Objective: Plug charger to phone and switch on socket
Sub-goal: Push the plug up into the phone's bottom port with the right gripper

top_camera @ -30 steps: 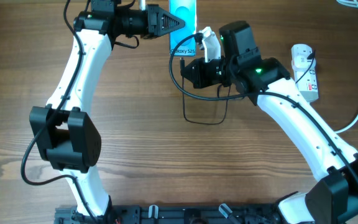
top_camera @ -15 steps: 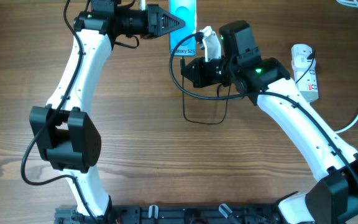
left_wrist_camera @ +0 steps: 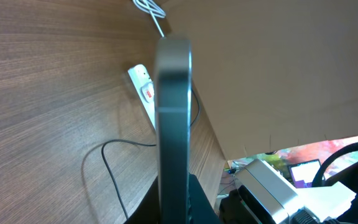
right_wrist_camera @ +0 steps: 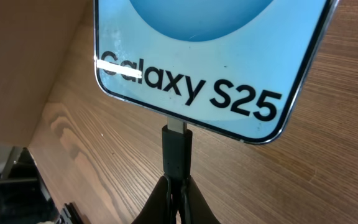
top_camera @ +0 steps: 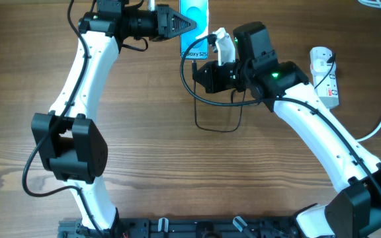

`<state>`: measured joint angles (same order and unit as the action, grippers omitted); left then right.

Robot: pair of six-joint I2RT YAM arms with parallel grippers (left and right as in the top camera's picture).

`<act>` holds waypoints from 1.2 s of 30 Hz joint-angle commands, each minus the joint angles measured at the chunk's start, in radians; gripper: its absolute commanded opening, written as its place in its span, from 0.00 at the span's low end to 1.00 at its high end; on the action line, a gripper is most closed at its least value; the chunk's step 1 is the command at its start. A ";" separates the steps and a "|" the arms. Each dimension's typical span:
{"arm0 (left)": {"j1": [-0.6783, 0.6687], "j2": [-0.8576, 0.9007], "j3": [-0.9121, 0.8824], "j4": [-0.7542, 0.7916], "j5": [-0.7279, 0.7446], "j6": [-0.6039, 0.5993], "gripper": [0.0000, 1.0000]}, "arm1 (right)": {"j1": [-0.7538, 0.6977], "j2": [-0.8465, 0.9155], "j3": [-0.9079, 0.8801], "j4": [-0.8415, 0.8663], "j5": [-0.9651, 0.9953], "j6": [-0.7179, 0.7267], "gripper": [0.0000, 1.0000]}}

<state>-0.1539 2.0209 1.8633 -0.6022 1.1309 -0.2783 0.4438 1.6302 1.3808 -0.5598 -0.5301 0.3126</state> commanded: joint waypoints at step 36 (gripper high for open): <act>0.001 -0.035 0.009 -0.009 -0.014 -0.021 0.04 | 0.002 -0.020 0.003 -0.003 0.057 0.028 0.04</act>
<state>-0.1539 2.0209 1.8633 -0.6132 1.0969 -0.2935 0.4438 1.6302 1.3808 -0.5636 -0.5117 0.3199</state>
